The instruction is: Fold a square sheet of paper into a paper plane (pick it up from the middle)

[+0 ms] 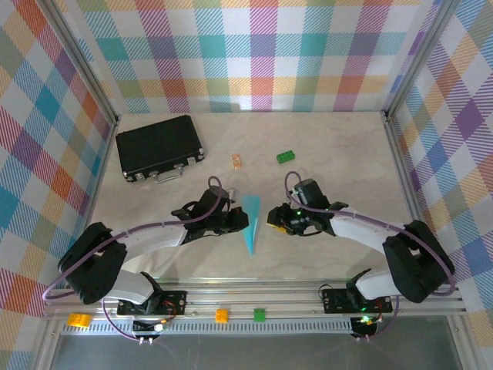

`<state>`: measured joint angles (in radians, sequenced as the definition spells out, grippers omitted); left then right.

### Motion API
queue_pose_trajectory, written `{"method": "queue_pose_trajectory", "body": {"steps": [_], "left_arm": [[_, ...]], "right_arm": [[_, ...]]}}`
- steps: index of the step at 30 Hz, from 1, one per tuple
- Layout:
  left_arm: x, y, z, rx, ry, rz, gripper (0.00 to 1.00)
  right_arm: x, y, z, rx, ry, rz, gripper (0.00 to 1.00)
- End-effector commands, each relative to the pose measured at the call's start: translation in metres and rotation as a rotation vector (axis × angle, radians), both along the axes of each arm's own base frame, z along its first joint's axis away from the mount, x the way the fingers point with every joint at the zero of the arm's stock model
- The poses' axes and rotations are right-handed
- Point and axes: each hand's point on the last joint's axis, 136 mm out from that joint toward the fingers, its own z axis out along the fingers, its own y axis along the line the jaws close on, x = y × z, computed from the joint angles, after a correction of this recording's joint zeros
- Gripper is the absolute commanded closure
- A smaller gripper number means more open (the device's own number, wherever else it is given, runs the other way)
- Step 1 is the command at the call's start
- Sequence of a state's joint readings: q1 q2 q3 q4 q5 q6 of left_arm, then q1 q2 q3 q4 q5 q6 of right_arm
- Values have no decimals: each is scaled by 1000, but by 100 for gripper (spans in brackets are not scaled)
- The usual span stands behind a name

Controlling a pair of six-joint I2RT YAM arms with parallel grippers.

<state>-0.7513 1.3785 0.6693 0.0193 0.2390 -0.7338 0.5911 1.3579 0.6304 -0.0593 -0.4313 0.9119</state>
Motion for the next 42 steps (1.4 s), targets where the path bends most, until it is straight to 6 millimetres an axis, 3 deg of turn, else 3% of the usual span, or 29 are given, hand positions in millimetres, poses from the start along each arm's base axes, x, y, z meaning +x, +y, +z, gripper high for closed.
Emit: {"method": "queue_pose_trajectory", "body": {"steps": [1, 5, 12, 18, 22, 28, 36, 42], "left_arm": [[-3, 33, -16, 207, 8, 46, 95], [-6, 30, -15, 220, 9, 29, 95], [-11, 20, -18, 245, 17, -10, 94], [-14, 16, -22, 256, 22, -23, 94], [-16, 15, -26, 262, 31, -30, 92], [-20, 13, -28, 254, 48, -41, 76], [-21, 14, 0, 178, 2, -15, 58], [-29, 27, -4, 184, 10, 19, 54]], "right_arm": [[2, 13, 21, 72, -29, 10, 55], [4, 29, 32, 101, -35, 53, 52], [3, 57, 20, 89, 10, 111, 53], [0, 68, -3, 53, 84, 139, 60], [-5, 73, -15, 46, 124, 167, 71], [-8, 69, -30, 32, 156, 139, 93], [-8, 66, -44, 24, 177, 112, 97], [-8, 65, -47, 17, 176, 110, 97]]}}
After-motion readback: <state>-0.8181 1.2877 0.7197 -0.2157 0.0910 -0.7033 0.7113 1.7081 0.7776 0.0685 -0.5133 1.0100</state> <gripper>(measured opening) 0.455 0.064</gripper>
